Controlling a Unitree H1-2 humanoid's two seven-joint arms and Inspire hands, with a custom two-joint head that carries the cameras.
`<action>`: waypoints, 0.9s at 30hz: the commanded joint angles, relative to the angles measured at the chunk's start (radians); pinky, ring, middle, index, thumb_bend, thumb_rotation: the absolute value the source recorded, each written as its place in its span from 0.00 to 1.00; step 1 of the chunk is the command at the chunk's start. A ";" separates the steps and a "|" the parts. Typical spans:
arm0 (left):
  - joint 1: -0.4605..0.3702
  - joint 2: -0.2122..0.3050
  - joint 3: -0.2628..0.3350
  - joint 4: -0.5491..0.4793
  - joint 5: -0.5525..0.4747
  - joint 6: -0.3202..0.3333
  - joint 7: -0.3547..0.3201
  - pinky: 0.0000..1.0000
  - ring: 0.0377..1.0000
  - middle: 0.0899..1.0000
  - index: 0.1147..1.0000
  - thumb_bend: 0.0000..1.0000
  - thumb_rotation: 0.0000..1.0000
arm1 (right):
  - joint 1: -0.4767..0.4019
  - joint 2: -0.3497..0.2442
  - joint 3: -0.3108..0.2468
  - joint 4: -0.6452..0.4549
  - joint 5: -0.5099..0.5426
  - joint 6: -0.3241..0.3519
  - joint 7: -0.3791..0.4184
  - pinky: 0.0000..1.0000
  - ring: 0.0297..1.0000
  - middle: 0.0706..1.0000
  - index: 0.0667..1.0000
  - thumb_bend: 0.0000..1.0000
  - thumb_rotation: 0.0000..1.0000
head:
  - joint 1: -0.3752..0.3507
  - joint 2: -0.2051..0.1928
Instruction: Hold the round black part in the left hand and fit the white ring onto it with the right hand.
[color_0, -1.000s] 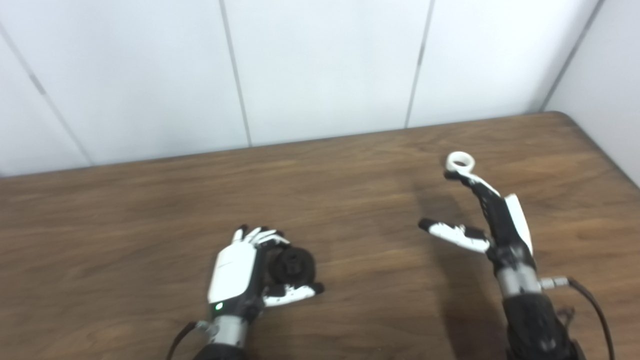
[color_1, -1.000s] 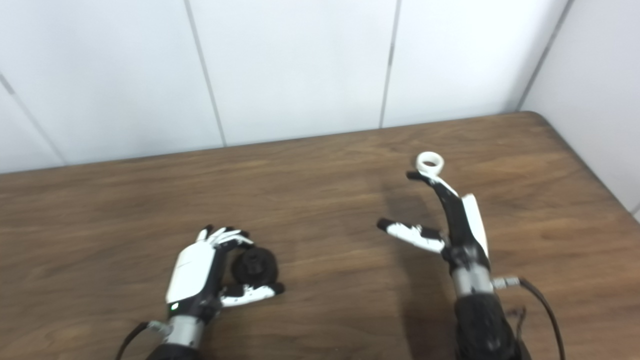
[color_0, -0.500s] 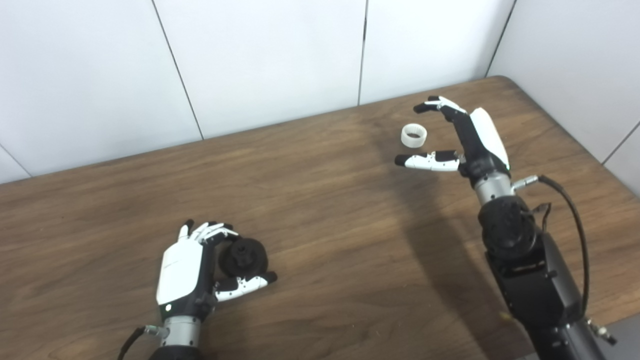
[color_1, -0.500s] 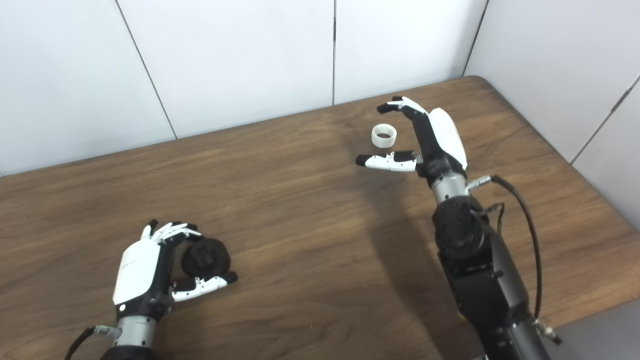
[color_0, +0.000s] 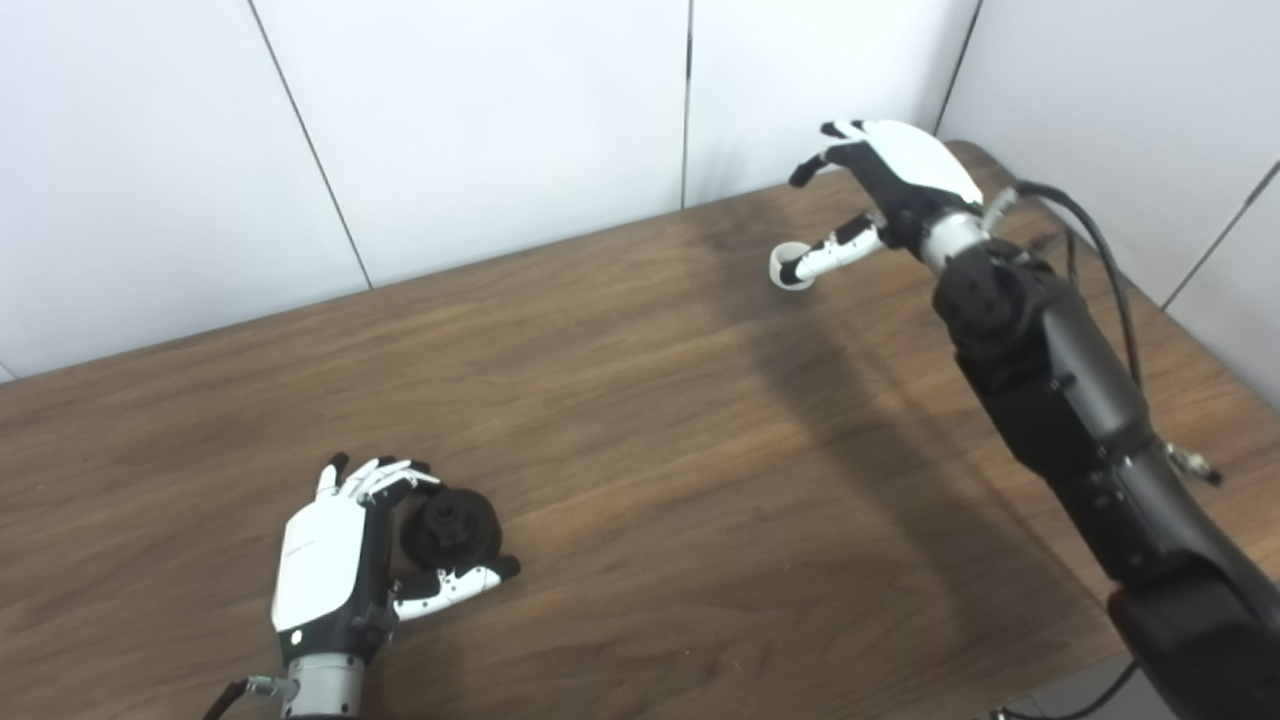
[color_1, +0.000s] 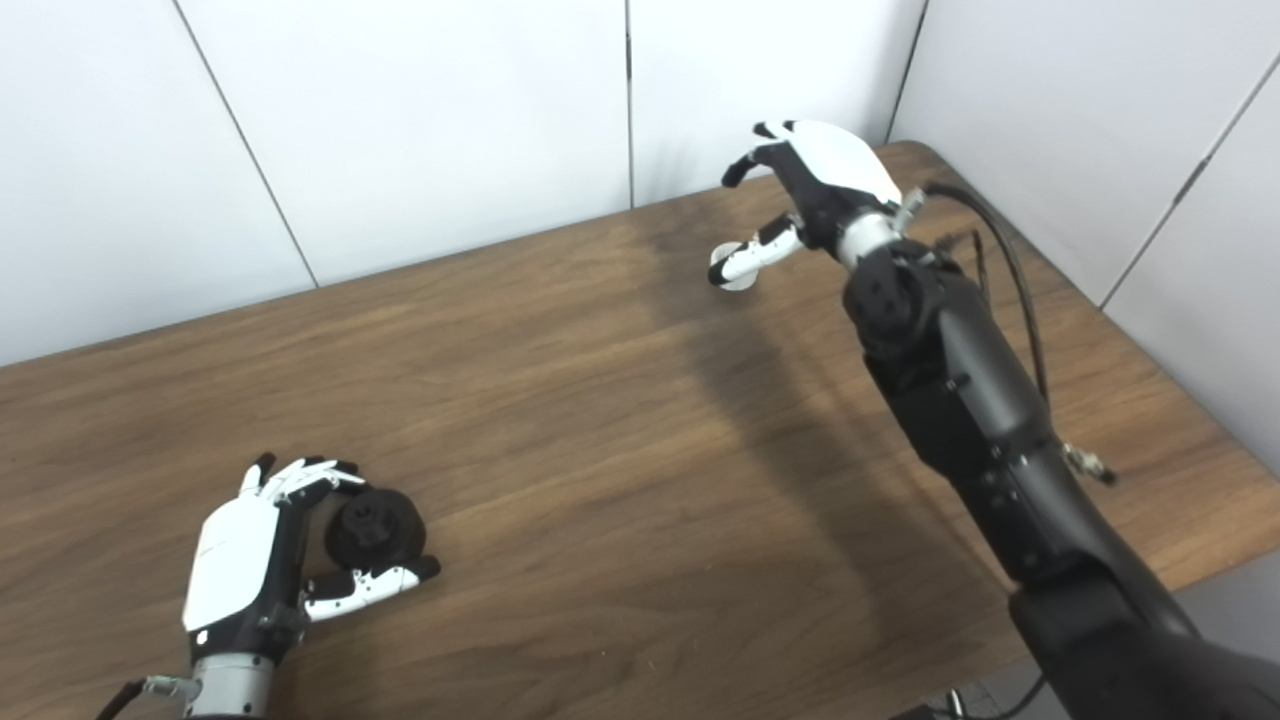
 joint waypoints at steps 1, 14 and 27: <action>0.014 0.010 0.000 0.001 0.006 0.005 -0.004 1.00 0.86 0.75 0.42 0.52 0.05 | -0.071 -0.058 0.012 0.012 -0.035 0.000 0.026 1.00 1.00 0.95 0.68 0.91 0.25 | -0.001 0.001; 0.034 0.009 -0.004 -0.002 0.012 -0.008 0.000 1.00 0.86 0.75 0.42 0.52 0.05 | -0.271 -0.110 0.187 0.245 -0.115 -0.008 0.122 1.00 1.00 0.96 0.70 0.94 0.28 | 0.002 -0.002; 0.042 0.000 -0.008 -0.019 0.021 0.012 -0.013 1.00 0.86 0.75 0.42 0.52 0.05 | -0.338 -0.073 0.271 0.348 -0.181 0.000 0.170 1.00 1.00 0.95 0.70 0.94 0.26 | 0.013 0.001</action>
